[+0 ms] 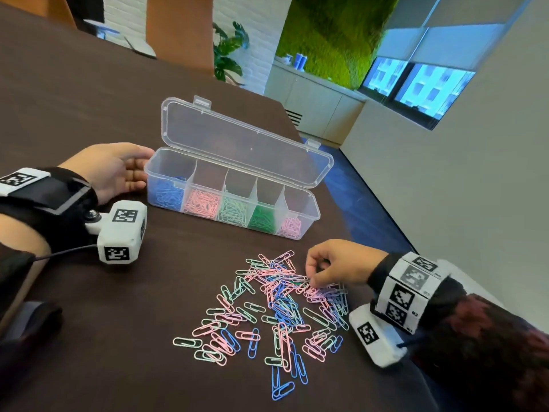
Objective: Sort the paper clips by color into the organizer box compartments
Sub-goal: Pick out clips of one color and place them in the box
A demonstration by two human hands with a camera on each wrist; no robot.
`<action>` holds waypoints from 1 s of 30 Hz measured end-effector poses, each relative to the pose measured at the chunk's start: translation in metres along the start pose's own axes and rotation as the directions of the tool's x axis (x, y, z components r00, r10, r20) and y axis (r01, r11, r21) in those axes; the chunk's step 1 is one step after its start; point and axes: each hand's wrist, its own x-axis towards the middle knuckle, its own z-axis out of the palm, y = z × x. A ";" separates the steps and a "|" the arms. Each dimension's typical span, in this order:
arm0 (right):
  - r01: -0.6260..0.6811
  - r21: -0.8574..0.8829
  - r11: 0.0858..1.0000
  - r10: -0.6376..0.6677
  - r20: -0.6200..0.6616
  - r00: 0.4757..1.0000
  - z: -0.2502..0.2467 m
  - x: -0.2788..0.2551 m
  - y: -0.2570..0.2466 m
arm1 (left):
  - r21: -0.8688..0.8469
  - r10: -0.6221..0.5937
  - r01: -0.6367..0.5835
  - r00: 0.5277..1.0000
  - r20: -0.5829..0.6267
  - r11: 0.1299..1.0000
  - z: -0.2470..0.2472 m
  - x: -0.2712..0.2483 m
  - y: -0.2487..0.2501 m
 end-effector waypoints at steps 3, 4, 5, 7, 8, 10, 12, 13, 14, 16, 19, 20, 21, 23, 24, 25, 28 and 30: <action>-0.010 -0.035 0.999 0.010 0.004 1.000 0.000 0.003 0.000 | 0.008 0.017 -0.017 1.000 -0.024 1.000 0.004 0.003 0.002; -0.014 -0.015 1.000 0.014 0.005 1.000 -0.002 0.004 0.001 | 0.014 0.015 -0.015 1.000 -0.025 1.000 0.004 0.004 0.002; -0.014 0.011 1.000 0.014 0.003 1.000 -0.005 0.004 0.002 | 0.018 0.009 -0.009 1.000 -0.022 1.000 0.002 0.005 0.001; -0.011 0.064 0.998 0.011 -0.010 1.000 -0.009 0.004 0.004 | 0.009 -0.010 0.010 1.000 -0.012 1.000 -0.001 0.007 -0.001; -0.010 0.086 0.996 0.012 -0.016 1.000 -0.011 0.005 0.005 | -0.004 -0.019 0.019 1.000 -0.009 1.000 -0.003 0.007 -0.002; -0.015 0.097 0.995 0.017 -0.016 1.000 -0.009 0.006 0.006 | -0.025 -0.032 0.032 0.999 -0.007 0.999 -0.005 0.008 -0.003; -0.018 0.052 0.998 0.018 -0.003 1.000 -0.004 0.007 0.005 | -0.021 -0.033 0.033 0.999 0.001 0.999 -0.005 0.009 -0.003; -0.008 0.024 1.000 0.008 0.006 1.000 -0.001 0.008 0.003 | -0.016 -0.031 0.031 0.999 0.007 0.999 -0.005 0.009 -0.003; 0.010 0.004 1.000 -0.010 0.012 1.000 0.001 0.009 0.002 | -0.012 -0.029 0.029 1.000 0.011 1.000 -0.005 0.009 -0.003; 0.034 -0.008 0.999 -0.034 0.005 0.999 0.000 0.010 -0.001 | -0.004 -0.028 0.028 1.000 0.010 1.000 -0.005 0.009 -0.003; 0.053 -0.037 0.998 -0.053 -0.008 0.999 -0.007 0.009 -0.004 | 0.013 -0.032 0.032 0.999 0.008 0.999 -0.004 0.010 -0.003; 0.064 -0.060 0.996 -0.064 0.012 0.998 -0.008 0.009 -0.005 | 0.022 -0.034 0.034 0.999 0.003 0.999 -0.004 0.010 -0.003; 0.072 -0.088 0.994 -0.068 0.045 0.997 -0.008 0.008 -0.006 | 0.033 -0.037 0.037 0.999 -0.001 0.999 -0.004 0.010 -0.003; 0.076 -0.134 0.988 -0.062 0.108 0.992 -0.004 0.008 -0.007 | 0.044 -0.039 0.039 0.999 -0.004 0.998 -0.004 0.010 -0.003; 0.075 -0.146 0.986 -0.056 0.128 0.990 -0.002 0.009 -0.007 | 0.049 -0.040 0.040 0.999 -0.001 0.998 -0.004 0.010 -0.002; 0.079 -0.149 0.986 -0.058 0.140 0.988 0.000 0.009 -0.007 | 0.057 -0.040 0.040 0.999 0.003 0.998 -0.003 0.009 -0.002; 0.122 -0.140 0.983 -0.100 0.151 0.983 0.001 0.012 -0.008 | 0.063 -0.028 0.028 1.000 -0.003 0.998 -0.002 0.006 -0.002; 0.146 -0.123 0.982 -0.133 0.114 0.985 -0.002 0.014 -0.008 | 0.055 -0.021 0.021 1.000 -0.007 0.998 -0.001 0.003 -0.002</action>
